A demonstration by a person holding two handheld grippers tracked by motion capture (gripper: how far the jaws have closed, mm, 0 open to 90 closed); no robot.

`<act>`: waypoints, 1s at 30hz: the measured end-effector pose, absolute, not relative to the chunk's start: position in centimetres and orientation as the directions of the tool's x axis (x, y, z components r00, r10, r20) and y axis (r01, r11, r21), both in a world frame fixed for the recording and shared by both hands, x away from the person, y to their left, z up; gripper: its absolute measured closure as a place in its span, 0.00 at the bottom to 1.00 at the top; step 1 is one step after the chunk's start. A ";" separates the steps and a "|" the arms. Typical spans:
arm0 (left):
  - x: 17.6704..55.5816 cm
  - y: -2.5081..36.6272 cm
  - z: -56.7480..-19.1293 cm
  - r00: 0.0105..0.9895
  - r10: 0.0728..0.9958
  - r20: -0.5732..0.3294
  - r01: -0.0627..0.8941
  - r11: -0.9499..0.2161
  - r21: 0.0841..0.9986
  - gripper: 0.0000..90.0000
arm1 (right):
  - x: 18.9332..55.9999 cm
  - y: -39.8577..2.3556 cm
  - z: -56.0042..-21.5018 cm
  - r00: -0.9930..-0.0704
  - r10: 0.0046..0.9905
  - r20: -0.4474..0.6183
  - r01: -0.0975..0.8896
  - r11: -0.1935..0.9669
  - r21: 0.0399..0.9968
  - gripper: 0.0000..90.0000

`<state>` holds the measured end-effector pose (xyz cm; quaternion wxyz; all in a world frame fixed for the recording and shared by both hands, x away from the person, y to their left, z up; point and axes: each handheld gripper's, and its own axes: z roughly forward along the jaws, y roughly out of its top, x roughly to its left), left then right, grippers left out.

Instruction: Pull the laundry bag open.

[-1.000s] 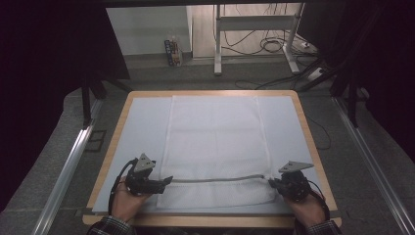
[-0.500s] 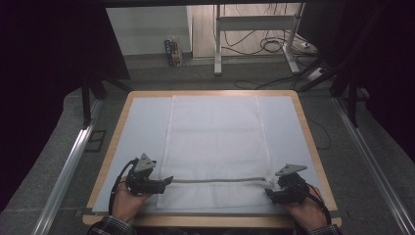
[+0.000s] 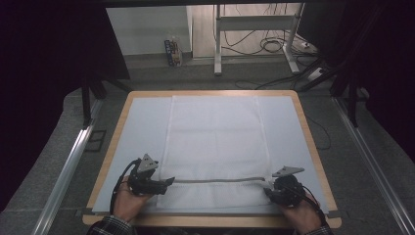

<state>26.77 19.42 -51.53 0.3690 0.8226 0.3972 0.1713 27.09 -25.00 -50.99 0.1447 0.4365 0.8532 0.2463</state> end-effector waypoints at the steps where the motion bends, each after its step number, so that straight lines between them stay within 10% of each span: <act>1: 26.8 19.4 -51.5 0.626 0.780 -0.012 0.526 -0.410 0.745 0.16 | 27.1 -25.0 -51.0 -0.575 0.818 -0.029 0.674 0.494 0.549 0.77; 6: 26.7 19.5 -51.4 0.624 0.781 -0.015 0.523 -0.404 0.751 0.16 | 27.1 -24.9 -51.0 -0.607 0.794 -0.030 0.649 0.518 0.557 0.96; 30: 29.1 12.7 -49.3 0.760 0.644 -0.091 0.469 -0.445 0.763 0.11 | 26.5 -26.9 -48.6 -0.735 0.670 -0.102 0.379 0.532 0.757 0.97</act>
